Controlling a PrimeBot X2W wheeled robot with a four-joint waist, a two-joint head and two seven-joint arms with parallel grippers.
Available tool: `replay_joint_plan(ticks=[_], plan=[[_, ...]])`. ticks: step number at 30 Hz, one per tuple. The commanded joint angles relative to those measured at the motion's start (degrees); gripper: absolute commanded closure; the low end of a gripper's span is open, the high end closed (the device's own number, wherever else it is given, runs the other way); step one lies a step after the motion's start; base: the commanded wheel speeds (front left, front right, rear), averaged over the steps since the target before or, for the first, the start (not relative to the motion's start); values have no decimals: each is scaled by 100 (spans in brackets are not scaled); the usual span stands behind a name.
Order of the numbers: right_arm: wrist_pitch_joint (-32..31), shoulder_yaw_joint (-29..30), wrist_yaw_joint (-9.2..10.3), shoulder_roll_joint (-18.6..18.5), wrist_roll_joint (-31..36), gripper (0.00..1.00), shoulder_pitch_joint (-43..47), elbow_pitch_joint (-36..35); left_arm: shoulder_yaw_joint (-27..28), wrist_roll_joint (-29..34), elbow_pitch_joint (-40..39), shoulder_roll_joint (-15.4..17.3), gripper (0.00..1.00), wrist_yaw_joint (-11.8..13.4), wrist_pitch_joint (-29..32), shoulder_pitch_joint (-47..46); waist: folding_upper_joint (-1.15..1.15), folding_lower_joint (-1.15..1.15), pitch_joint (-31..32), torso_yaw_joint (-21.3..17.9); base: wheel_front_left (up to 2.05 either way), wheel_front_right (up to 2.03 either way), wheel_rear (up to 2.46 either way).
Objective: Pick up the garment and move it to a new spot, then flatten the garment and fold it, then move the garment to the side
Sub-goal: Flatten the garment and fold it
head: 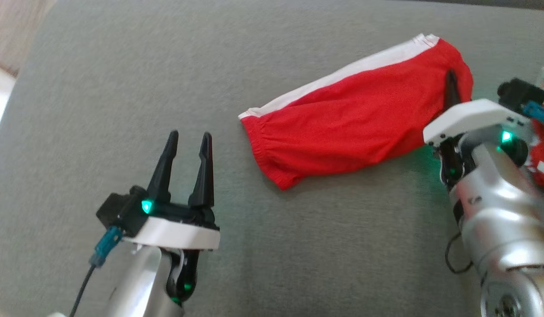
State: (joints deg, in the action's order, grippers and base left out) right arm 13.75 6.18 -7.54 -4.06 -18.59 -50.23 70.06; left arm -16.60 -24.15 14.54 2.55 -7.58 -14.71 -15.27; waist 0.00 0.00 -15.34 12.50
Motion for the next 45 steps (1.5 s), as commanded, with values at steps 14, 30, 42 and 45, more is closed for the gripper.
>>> replay_joint_plan(ticks=[14,30,42,45], plan=[[124,789,5,118,-296,100,2058,-1870,184,95,-263,33,0,9,-29,559,0,0,879,-712,0,0,0],[124,582,5,118,-735,100,2604,-2421,30,169,-271,32,0,9,-29,698,0,0,891,-602,0,0,0],[125,-925,5,118,-1444,100,2439,-3158,43,132,-182,32,0,9,-29,668,0,0,1037,-419,0,0,0],[125,-1462,5,118,-1661,100,2408,-3355,33,123,-167,32,0,9,-29,679,0,0,1063,-368,0,0,0]])
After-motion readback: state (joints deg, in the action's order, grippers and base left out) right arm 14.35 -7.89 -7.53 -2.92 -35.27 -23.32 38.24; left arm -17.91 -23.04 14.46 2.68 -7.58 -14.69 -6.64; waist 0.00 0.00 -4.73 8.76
